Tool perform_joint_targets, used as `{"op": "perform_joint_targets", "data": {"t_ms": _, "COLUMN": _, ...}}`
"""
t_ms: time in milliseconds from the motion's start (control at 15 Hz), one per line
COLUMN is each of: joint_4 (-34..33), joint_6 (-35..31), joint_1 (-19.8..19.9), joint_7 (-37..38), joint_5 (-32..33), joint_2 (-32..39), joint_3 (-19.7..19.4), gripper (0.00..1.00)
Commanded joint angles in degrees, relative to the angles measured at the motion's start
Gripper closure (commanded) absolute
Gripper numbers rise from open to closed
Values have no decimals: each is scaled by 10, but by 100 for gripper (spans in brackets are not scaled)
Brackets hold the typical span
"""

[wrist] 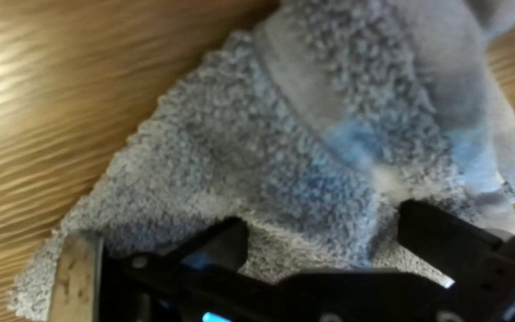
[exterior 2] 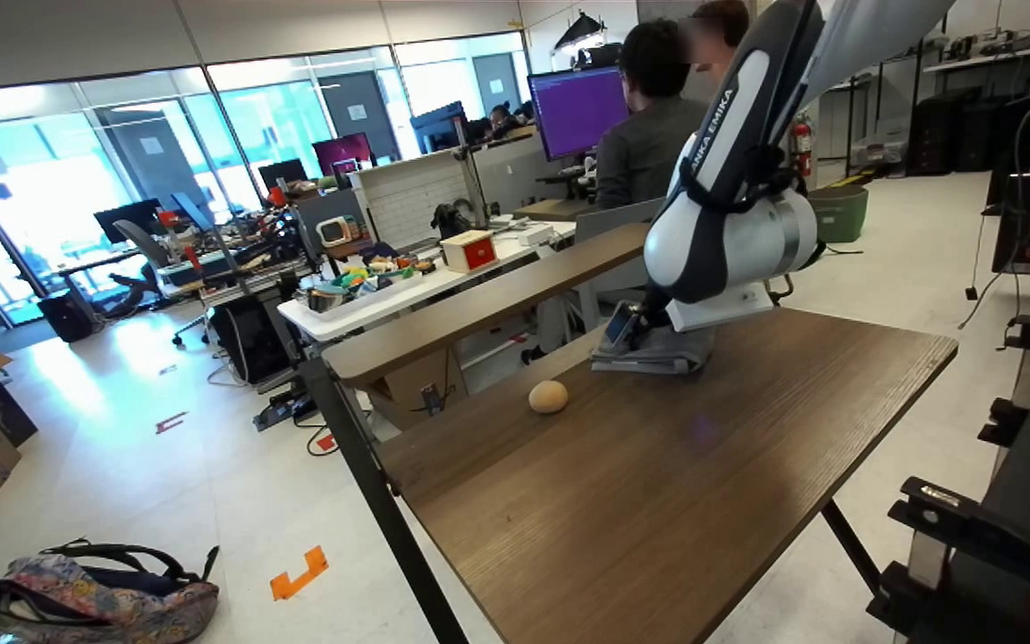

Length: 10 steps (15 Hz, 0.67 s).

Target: Move the potato to the left, use the grey towel to wipe the tabletop

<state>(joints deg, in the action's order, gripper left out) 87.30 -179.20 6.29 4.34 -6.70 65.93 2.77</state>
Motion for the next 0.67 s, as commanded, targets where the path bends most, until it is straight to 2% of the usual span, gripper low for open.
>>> {"op": "perform_joint_targets", "data": {"t_ms": 0, "joint_4": 87, "joint_6": 19, "joint_1": 57, "joint_7": -75, "joint_5": 32, "joint_2": -49, "joint_3": 101, "gripper": 0}}
{"op": "perform_joint_targets", "data": {"t_ms": 133, "joint_4": 137, "joint_6": 59, "joint_1": 53, "joint_7": -86, "joint_5": 34, "joint_2": -85, "joint_3": 87, "gripper": 0}}
{"op": "perform_joint_targets", "data": {"t_ms": 600, "joint_4": 230, "joint_6": 186, "joint_1": -30, "joint_7": -59, "joint_5": 62, "joint_2": -205, "joint_3": -67, "gripper": 0}}
